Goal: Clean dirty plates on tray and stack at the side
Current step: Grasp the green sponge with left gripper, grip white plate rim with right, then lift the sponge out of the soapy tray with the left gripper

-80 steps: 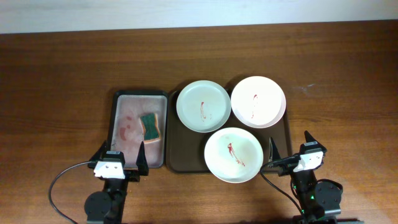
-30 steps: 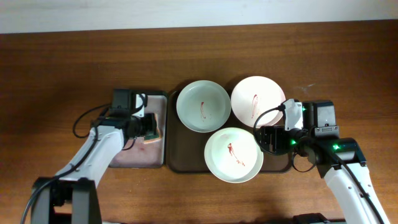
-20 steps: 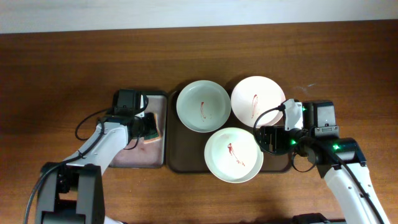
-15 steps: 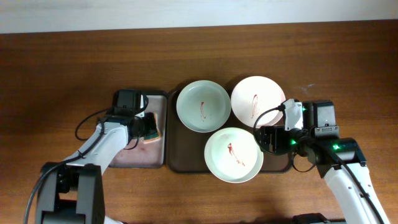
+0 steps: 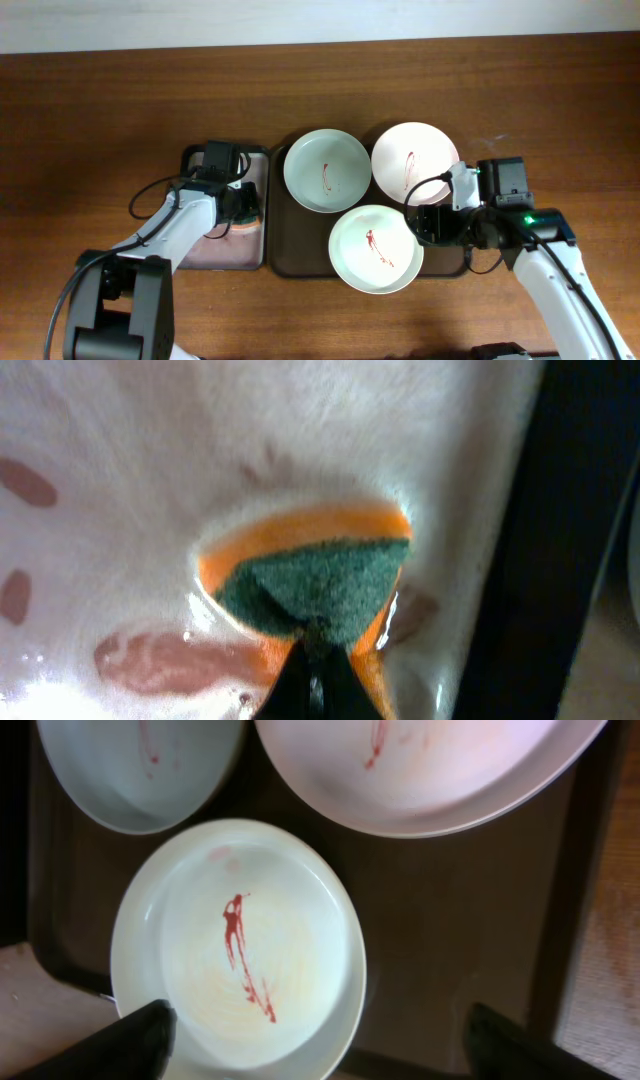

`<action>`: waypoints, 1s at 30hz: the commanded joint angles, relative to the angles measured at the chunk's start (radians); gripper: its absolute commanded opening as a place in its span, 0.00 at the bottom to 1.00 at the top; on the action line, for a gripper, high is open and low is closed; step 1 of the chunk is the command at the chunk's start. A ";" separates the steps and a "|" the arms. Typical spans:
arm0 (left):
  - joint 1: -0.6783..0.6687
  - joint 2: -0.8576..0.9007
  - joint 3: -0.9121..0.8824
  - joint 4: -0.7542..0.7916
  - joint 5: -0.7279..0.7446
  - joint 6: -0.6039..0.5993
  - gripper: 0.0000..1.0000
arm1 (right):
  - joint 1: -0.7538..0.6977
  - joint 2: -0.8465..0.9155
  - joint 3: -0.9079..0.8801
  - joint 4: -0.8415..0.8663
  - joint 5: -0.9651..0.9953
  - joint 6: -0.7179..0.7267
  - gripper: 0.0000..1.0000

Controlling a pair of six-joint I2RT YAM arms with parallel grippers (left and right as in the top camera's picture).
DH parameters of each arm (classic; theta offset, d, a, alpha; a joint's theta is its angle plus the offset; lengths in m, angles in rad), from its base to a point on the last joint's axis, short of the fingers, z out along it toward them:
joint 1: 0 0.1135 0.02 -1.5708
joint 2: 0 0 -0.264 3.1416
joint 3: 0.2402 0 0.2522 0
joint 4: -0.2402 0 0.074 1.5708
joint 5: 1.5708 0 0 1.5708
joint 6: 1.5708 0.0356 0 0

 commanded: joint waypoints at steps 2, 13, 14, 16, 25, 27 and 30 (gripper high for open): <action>0.000 -0.076 0.031 -0.119 -0.003 0.142 0.00 | 0.006 0.098 0.020 0.000 -0.008 -0.002 0.61; 0.000 -0.100 0.041 -0.226 0.101 0.237 0.00 | 0.006 0.399 0.020 0.023 -0.036 -0.013 0.33; 0.000 -0.122 0.045 -0.226 0.101 0.237 0.00 | 0.007 0.415 0.020 0.028 -0.036 -0.013 0.26; 0.000 -0.162 0.049 -0.225 0.101 0.237 0.00 | 0.007 0.424 0.019 0.036 -0.054 -0.013 0.16; 0.000 -0.213 0.049 -0.237 0.121 0.236 0.00 | 0.007 0.424 0.019 0.071 -0.102 0.026 0.04; 0.000 -0.213 0.049 -0.237 0.121 0.236 0.00 | 0.007 0.424 0.019 0.071 -0.102 0.026 0.04; 0.000 -0.213 0.049 -0.198 0.111 0.236 0.00 | 0.007 0.424 0.019 0.071 -0.102 0.026 0.04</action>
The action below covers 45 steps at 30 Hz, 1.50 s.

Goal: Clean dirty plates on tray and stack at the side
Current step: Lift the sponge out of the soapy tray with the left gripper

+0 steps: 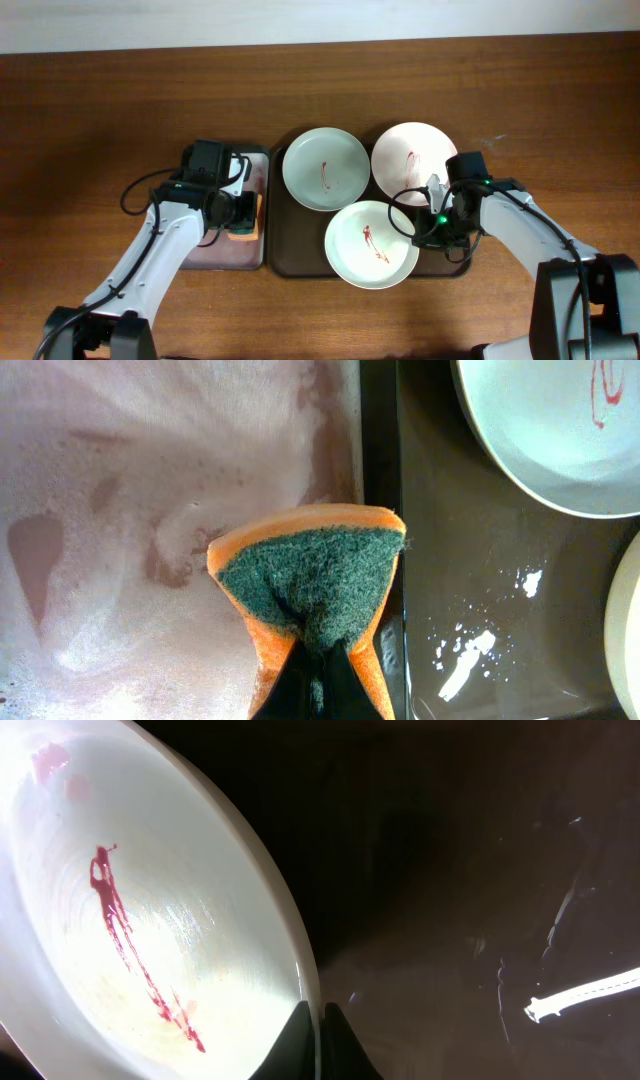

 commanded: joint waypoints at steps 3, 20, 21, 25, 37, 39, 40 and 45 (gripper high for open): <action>0.001 -0.023 0.022 0.168 0.002 -0.084 0.00 | 0.007 0.005 0.017 0.003 -0.020 0.008 0.04; 0.224 -0.023 0.023 0.422 0.609 0.080 0.00 | 0.007 0.005 0.017 0.002 -0.019 0.008 0.04; 0.237 -0.023 0.023 0.422 0.634 0.080 0.00 | 0.007 0.005 0.017 0.003 -0.019 0.008 0.04; 0.249 -0.023 0.023 0.415 0.673 0.080 0.00 | 0.007 0.005 0.017 0.002 -0.019 0.008 0.04; 0.249 -0.023 0.023 0.402 0.672 0.080 0.00 | 0.007 0.005 0.017 0.002 -0.016 0.008 0.04; 0.249 -0.023 0.023 0.402 0.672 0.080 0.00 | 0.007 0.005 0.017 0.003 -0.016 0.008 0.04; 0.249 -0.023 0.023 0.402 0.669 0.080 0.00 | 0.007 0.005 0.017 0.003 -0.016 0.008 0.04; 0.233 -0.022 0.023 0.307 0.420 0.078 0.00 | 0.007 0.005 0.017 0.003 -0.016 0.008 0.04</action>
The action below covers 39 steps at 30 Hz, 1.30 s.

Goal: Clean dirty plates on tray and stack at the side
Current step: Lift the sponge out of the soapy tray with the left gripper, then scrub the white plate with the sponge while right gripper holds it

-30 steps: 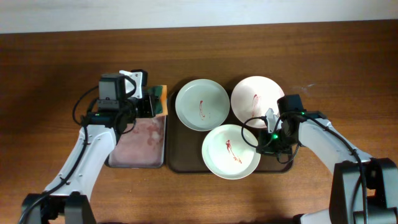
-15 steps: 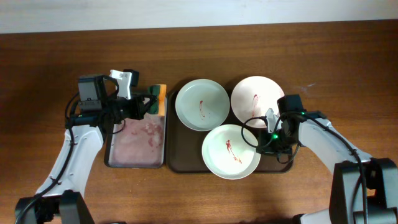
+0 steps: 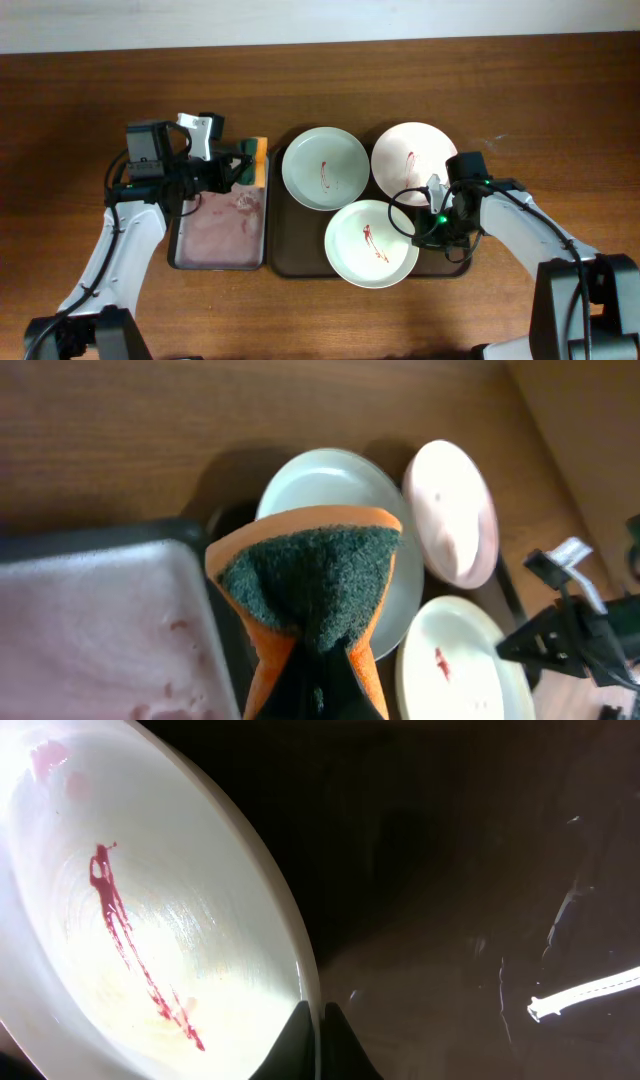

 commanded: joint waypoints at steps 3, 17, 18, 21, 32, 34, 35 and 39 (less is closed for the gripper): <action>-0.066 -0.020 0.018 -0.175 -0.533 -0.067 0.00 | 0.007 0.005 0.017 0.002 -0.016 0.001 0.04; -0.494 -0.018 0.018 -0.199 -0.520 -0.323 0.00 | 0.007 0.005 0.017 0.002 -0.016 0.001 0.04; -0.531 -0.012 0.018 -0.177 -0.504 -0.403 0.00 | 0.007 0.005 0.017 0.002 -0.016 0.001 0.04; -0.624 0.031 0.018 -0.096 -0.439 -0.565 0.00 | 0.007 0.005 0.017 0.002 -0.016 0.001 0.04; -0.802 0.297 0.018 0.264 -0.025 -0.767 0.00 | 0.007 0.005 0.017 0.002 -0.016 0.001 0.04; -0.806 0.315 0.018 0.267 -0.026 -0.775 0.00 | 0.007 0.005 0.017 0.002 -0.016 0.001 0.04; -0.806 0.327 0.018 0.267 -0.024 -0.786 0.00 | 0.007 0.005 0.017 0.002 -0.016 0.001 0.04; -0.806 0.378 0.018 0.272 -0.032 -0.804 0.00 | 0.007 0.005 0.017 0.002 -0.016 0.001 0.04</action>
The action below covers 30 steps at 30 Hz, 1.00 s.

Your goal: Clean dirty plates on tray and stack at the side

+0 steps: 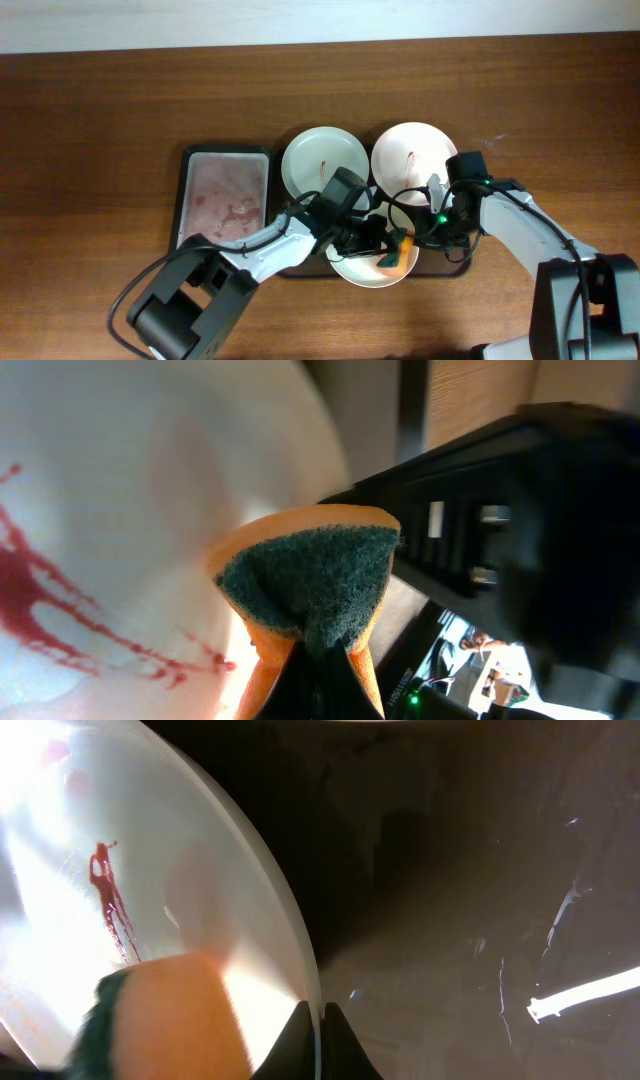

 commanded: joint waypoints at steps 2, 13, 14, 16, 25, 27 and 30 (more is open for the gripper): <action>-0.003 0.049 0.010 0.001 -0.043 -0.024 0.00 | 0.007 0.005 0.017 0.000 -0.016 0.001 0.04; 0.030 -0.007 0.010 -0.064 -0.445 0.209 0.00 | 0.007 0.005 0.017 -0.007 -0.016 0.000 0.04; 0.030 -0.009 0.010 -0.066 -0.458 0.209 0.00 | 0.007 0.005 0.017 -0.008 -0.016 0.000 0.04; 0.031 -0.012 0.010 -0.082 -0.498 0.209 0.00 | 0.007 0.005 0.017 -0.012 -0.016 0.000 0.04; 0.104 -0.279 0.010 -0.344 -0.579 0.345 0.00 | 0.007 0.005 0.017 -0.012 -0.016 0.000 0.04; 0.135 -0.367 0.010 -0.393 -0.573 0.349 0.00 | 0.007 0.004 0.017 -0.013 -0.016 0.000 0.04; 0.215 -0.438 0.010 -0.509 -0.574 0.420 0.00 | 0.007 -0.013 0.017 -0.021 -0.016 -0.001 0.04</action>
